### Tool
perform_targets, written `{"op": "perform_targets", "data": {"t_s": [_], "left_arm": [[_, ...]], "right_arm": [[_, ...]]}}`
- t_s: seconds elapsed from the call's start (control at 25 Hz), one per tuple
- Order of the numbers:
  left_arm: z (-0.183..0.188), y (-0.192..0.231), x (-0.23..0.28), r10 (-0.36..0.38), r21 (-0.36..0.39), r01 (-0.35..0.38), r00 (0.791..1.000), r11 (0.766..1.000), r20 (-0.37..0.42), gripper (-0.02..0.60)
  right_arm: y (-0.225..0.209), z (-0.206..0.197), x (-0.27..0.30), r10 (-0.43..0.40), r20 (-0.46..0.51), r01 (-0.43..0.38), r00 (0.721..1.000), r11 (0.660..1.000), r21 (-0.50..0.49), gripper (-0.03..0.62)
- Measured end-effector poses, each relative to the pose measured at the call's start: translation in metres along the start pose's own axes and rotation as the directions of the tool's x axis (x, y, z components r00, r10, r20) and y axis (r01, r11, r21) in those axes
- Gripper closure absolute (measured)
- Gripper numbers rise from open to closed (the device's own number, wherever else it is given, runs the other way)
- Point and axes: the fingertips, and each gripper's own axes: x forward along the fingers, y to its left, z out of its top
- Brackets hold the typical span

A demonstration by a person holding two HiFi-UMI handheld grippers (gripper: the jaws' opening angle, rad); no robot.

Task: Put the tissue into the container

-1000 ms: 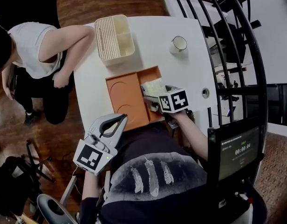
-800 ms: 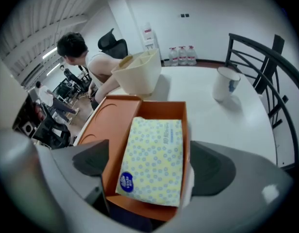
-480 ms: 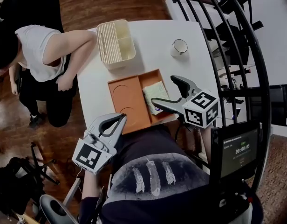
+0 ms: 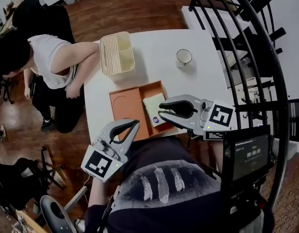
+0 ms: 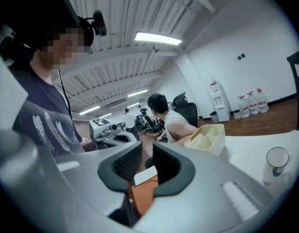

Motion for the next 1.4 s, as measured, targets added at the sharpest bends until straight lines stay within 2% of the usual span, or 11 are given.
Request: {"op": "perform_targets", "data": {"t_s": [0.08,0.16,0.28,0.52,0.8,1.12,1.32,1.4], "left_arm": [[0.003,-0.01,0.009,0.019,0.008,-0.019,1.0,1.0,-0.007,0.568],[0.005,-0.016,0.016,0.045,0.002,-0.045,0.999,0.999,-0.015,0.568],[0.013,-0.023,0.024,0.081,-0.021,-0.081,0.997,0.996,-0.001,0.568],[0.015,-0.015,0.025,0.128,-0.036,-0.128,0.992,0.991,0.021,0.568],[0.01,-0.004,0.016,0.135,-0.042,-0.134,0.99,0.99,0.03,0.568],[0.002,0.001,0.006,0.143,-0.06,-0.141,0.989,0.988,0.028,0.568],[0.004,-0.001,0.008,0.161,-0.066,-0.159,0.987,0.985,0.028,0.568],[0.005,0.0,0.011,0.172,-0.067,-0.17,0.985,0.983,0.022,0.568]], "right_arm": [[0.003,0.004,-0.012,0.059,0.023,-0.059,0.998,0.998,0.01,0.592],[0.005,0.004,-0.022,0.109,0.021,-0.11,0.994,0.994,0.03,0.592],[0.01,-0.002,-0.034,0.146,-0.018,-0.144,0.989,0.986,0.086,0.592],[0.011,-0.002,-0.036,0.205,-0.03,-0.206,0.978,0.977,-0.049,0.592],[0.004,-0.021,-0.031,0.179,-0.058,-0.181,0.982,0.983,-0.039,0.592],[0.007,-0.022,-0.019,0.155,-0.094,-0.16,0.983,0.986,-0.053,0.591],[0.002,-0.024,-0.022,0.148,-0.095,-0.146,0.984,0.989,0.019,0.592],[0.001,-0.022,-0.023,0.161,-0.092,-0.161,0.983,0.987,0.012,0.591]]}}
